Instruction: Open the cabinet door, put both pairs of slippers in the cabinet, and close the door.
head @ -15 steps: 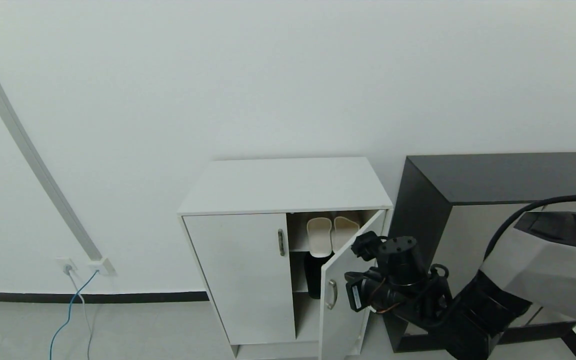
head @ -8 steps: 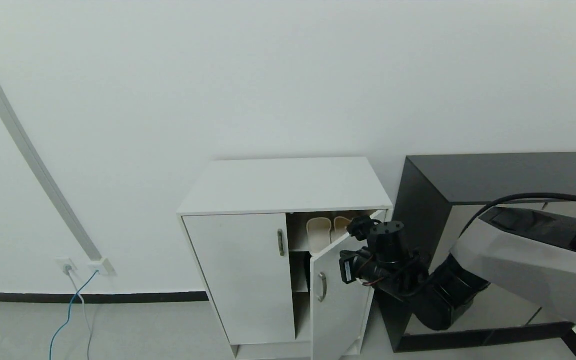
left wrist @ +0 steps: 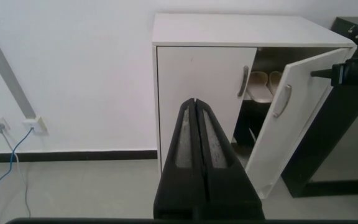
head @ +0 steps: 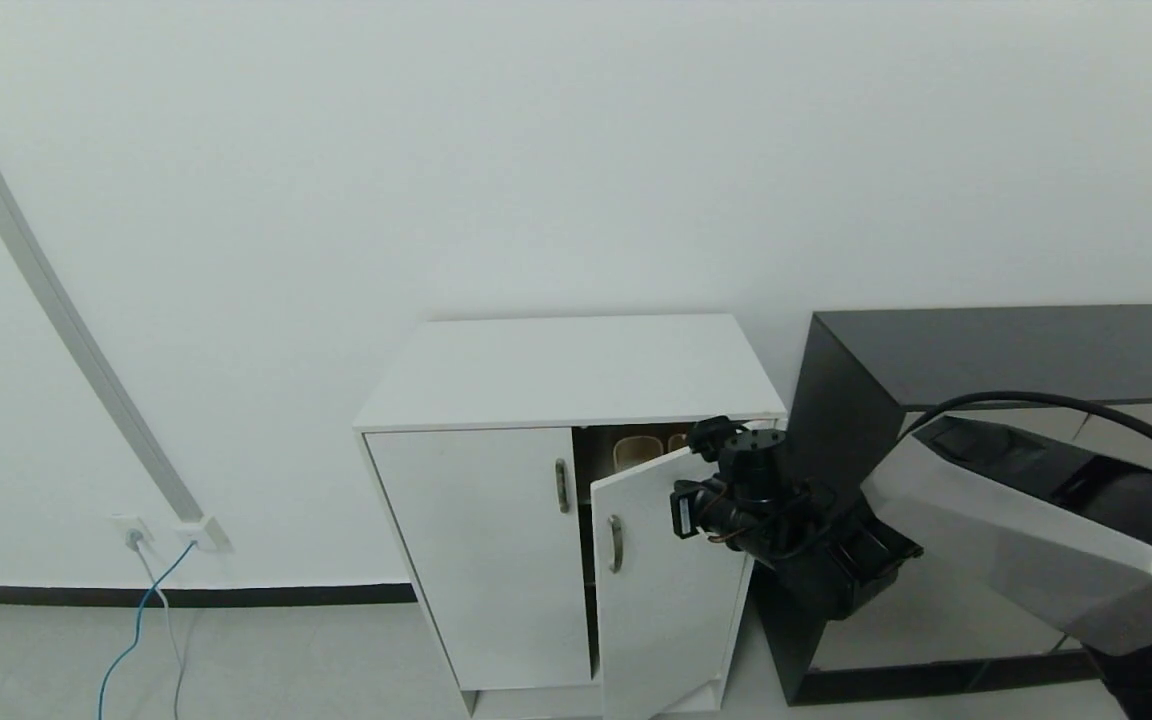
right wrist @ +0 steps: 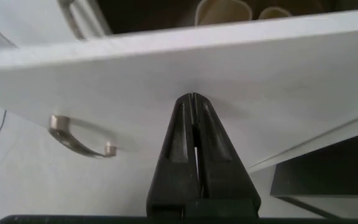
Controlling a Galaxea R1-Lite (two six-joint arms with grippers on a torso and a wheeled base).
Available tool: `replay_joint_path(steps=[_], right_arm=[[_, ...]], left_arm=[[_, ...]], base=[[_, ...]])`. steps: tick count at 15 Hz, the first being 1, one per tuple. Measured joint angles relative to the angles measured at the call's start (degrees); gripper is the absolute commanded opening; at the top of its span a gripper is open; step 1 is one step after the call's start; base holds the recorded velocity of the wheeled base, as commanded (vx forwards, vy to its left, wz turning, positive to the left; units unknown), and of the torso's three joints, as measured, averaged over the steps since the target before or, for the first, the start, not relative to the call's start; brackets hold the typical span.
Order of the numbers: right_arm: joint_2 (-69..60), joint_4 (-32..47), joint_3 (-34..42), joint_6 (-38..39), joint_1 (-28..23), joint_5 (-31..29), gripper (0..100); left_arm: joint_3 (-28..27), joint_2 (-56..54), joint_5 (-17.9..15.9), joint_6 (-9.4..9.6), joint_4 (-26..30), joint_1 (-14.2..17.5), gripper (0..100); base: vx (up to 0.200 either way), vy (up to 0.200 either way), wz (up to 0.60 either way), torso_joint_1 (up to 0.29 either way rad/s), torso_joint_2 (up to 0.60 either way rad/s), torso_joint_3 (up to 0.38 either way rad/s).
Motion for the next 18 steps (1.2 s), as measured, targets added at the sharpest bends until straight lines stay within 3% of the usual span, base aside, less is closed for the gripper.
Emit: replay_joint_path(steps=[8, 18], right_arm=[[5.4, 0.1, -7.8, 0.1, -2.5, 0.0, 0], [7.7, 5.8, -15.4, 0.0, -4.1, 0.0, 0]], left_arm=[[0.0, 0.0, 0.0, -0.06, 0.0, 0.0, 0], [0.0, 0.0, 0.0, 0.00, 0.0, 0.0, 0]], base=[[0.000, 0.000, 0.00, 0.000, 0.00, 0.000], [0.000, 0.000, 0.00, 0.000, 0.00, 0.000]])
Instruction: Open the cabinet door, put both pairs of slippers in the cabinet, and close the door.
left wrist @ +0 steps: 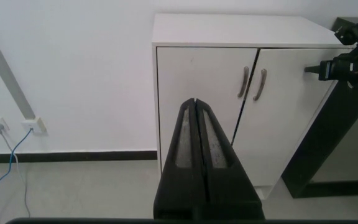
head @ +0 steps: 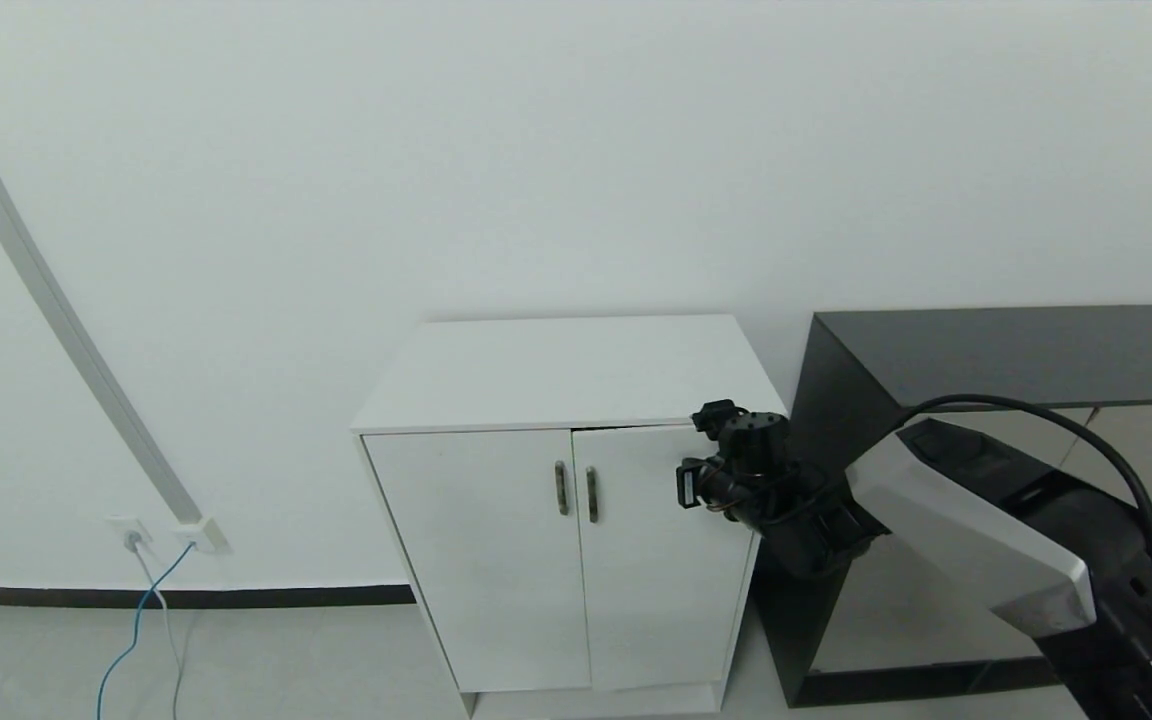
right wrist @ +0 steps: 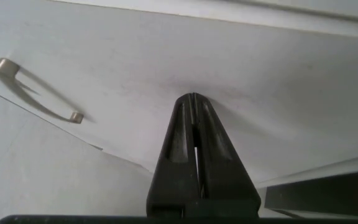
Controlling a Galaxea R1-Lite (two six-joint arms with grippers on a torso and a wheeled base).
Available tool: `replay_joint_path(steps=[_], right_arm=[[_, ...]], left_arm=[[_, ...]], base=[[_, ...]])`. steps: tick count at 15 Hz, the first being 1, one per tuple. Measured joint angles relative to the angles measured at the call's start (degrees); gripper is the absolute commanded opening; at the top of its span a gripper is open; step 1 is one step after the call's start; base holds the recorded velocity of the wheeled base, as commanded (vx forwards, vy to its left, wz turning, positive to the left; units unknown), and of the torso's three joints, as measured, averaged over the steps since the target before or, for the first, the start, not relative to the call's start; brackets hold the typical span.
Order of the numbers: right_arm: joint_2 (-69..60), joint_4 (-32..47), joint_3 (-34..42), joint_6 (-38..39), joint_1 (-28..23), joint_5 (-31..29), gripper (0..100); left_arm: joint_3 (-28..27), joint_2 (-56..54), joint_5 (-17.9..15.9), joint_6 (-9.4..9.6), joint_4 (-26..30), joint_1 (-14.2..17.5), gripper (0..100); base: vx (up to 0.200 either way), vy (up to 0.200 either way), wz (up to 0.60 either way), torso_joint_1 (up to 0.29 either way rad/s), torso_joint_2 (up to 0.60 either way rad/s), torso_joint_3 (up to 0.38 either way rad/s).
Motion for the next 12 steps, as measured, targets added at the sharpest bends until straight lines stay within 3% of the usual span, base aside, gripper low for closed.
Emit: replay_joint_path(steps=[7, 12], right_arm=[[0.9, 0.5, -2.0, 0.1, -0.6, 0.0, 0], [-1.5, -2.2, 5.2, 0.2, 0.3, -0.1, 0]], left_arm=[[0.0, 0.0, 0.0, 0.02, 0.0, 0.0, 0], [0.0, 0.0, 0.0, 0.00, 0.0, 0.0, 0]], base=[[0.000, 0.000, 0.00, 0.000, 0.00, 0.000], [0.000, 0.000, 0.00, 0.000, 0.00, 0.000]])
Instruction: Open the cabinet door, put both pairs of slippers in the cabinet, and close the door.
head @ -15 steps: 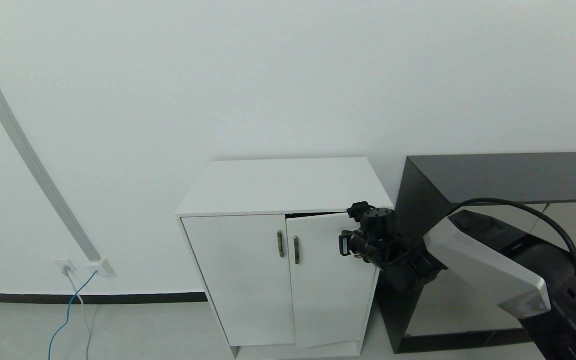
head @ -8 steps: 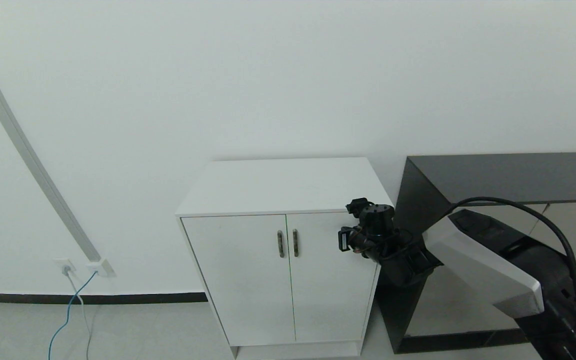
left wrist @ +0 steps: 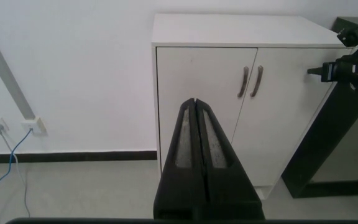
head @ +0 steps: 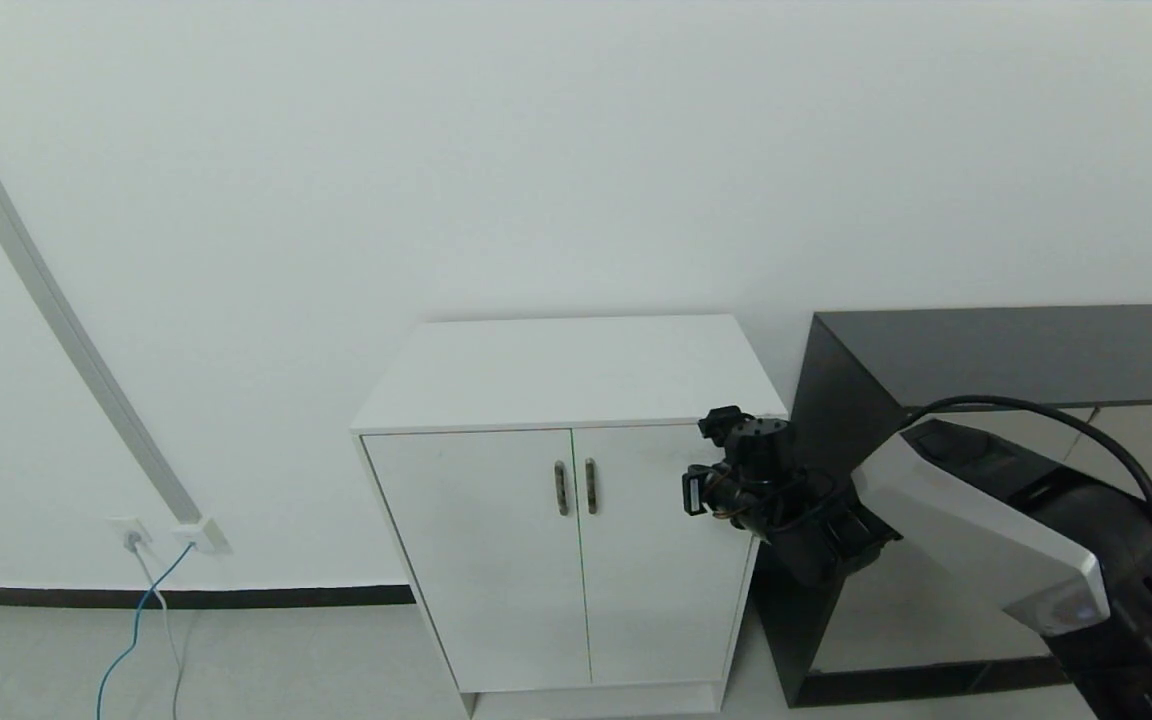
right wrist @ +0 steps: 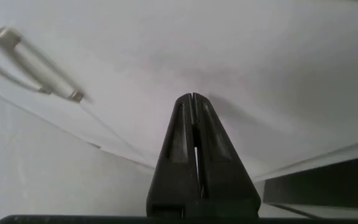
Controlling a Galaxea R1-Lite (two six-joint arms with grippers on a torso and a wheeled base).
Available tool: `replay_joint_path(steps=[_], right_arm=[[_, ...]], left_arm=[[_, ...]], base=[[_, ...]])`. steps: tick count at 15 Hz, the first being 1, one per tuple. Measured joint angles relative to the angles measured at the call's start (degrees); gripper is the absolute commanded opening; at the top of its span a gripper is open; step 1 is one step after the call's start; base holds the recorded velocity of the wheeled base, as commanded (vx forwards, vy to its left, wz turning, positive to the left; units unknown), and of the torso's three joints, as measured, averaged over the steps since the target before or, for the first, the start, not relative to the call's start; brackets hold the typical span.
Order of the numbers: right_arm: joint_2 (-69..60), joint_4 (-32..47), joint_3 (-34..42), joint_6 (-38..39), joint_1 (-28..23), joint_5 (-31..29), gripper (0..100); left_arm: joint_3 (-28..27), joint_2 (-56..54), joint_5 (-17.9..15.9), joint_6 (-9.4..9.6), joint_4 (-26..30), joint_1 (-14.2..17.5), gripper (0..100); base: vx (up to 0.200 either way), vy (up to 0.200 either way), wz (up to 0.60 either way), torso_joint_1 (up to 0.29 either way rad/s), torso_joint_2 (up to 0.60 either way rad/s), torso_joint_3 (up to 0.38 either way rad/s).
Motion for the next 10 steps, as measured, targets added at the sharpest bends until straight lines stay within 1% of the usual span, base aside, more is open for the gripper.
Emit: replay_joint_path(steps=[2, 6, 10], right_arm=[[-2.2, -2.0, 5.1, 0.4, 0.7, 0.0, 0], [-9.8, -5.3, 17.9, 2.0, 1.6, -0.3, 0], [-19.6, -8.5, 31.3, 3.3, 1.8, -3.3, 0]], left_arm=[[0.0, 0.0, 0.0, 0.05, 0.0, 0.0, 0], [0.0, 0.0, 0.0, 0.05, 0.0, 0.0, 0], [0.0, 0.0, 0.0, 0.02, 0.0, 0.0, 0]], base=[[0.000, 0.000, 0.00, 0.000, 0.00, 0.000], [0.000, 0.000, 0.00, 0.000, 0.00, 0.000], [0.000, 0.000, 0.00, 0.000, 0.00, 0.000]])
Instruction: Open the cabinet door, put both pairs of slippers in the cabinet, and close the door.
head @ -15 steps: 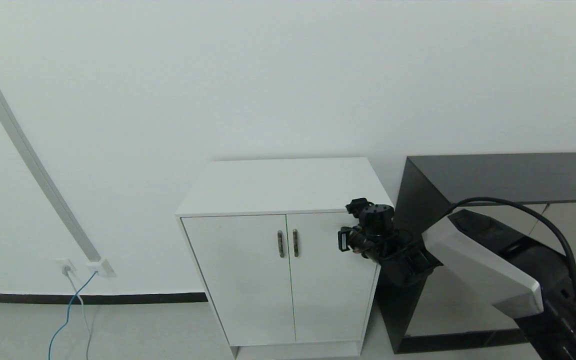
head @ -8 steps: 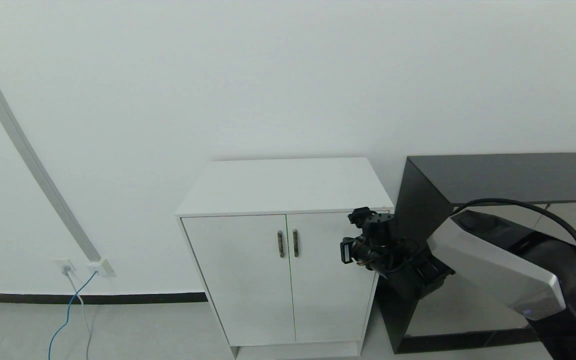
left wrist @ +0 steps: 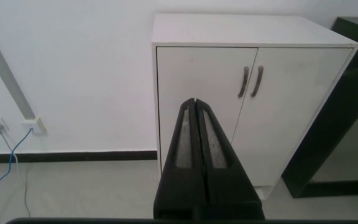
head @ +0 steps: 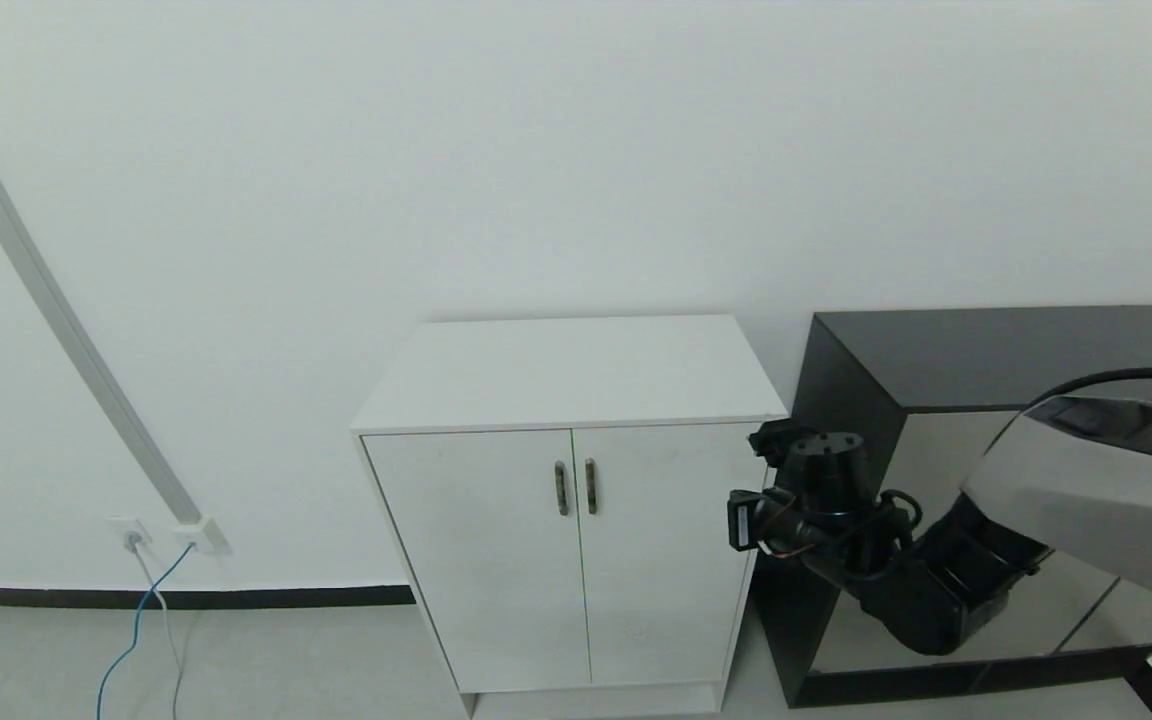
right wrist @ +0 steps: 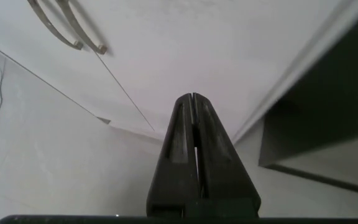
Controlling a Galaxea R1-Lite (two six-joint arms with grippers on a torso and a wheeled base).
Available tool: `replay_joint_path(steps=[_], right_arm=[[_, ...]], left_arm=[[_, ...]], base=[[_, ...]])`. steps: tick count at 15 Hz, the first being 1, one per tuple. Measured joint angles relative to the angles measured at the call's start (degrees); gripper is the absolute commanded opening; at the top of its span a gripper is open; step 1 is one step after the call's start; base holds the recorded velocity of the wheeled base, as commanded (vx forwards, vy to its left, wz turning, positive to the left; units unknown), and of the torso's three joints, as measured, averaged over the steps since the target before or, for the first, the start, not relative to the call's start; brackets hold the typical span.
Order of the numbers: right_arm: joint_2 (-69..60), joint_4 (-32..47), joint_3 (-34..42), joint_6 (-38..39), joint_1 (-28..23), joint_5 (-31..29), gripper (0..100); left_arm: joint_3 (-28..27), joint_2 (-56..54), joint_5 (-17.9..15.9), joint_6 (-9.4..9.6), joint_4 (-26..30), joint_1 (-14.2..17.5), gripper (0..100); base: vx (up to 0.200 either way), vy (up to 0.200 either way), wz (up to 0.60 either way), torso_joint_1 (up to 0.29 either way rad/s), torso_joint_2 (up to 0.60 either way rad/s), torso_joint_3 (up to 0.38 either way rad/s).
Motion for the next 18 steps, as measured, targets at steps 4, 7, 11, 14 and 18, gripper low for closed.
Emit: replay_joint_path(steps=[4, 7, 11, 14, 18], right_arm=[[-10.5, -1.8, 13.6, 1.9, -0.4, -4.0, 0], [-18.5, -2.1, 21.9, 2.2, -1.9, -7.0, 0], [-29.7, -2.0, 32.2, 2.1, -6.4, -8.0, 0], [-37.3, -1.8, 38.9, 1.8, -10.7, -9.9, 0], [-46.3, 0.7, 44.4, 0.6, -15.9, -10.7, 0]], left_arm=[[0.0, 0.0, 0.1, -0.02, 0.0, 0.0, 0], [0.0, 0.0, 0.1, -0.09, 0.0, 0.0, 0], [0.0, 0.0, 0.1, -0.11, 0.0, 0.0, 0], [0.0, 0.0, 0.1, -0.13, 0.0, 0.0, 0], [0.0, 0.0, 0.1, -0.11, 0.0, 0.0, 0]], base=[[0.000, 0.000, 0.00, 0.000, 0.00, 0.000], [0.000, 0.000, 0.00, 0.000, 0.00, 0.000], [0.000, 0.000, 0.00, 0.000, 0.00, 0.000], [0.000, 0.000, 0.00, 0.000, 0.00, 0.000], [0.000, 0.000, 0.00, 0.000, 0.00, 0.000]])
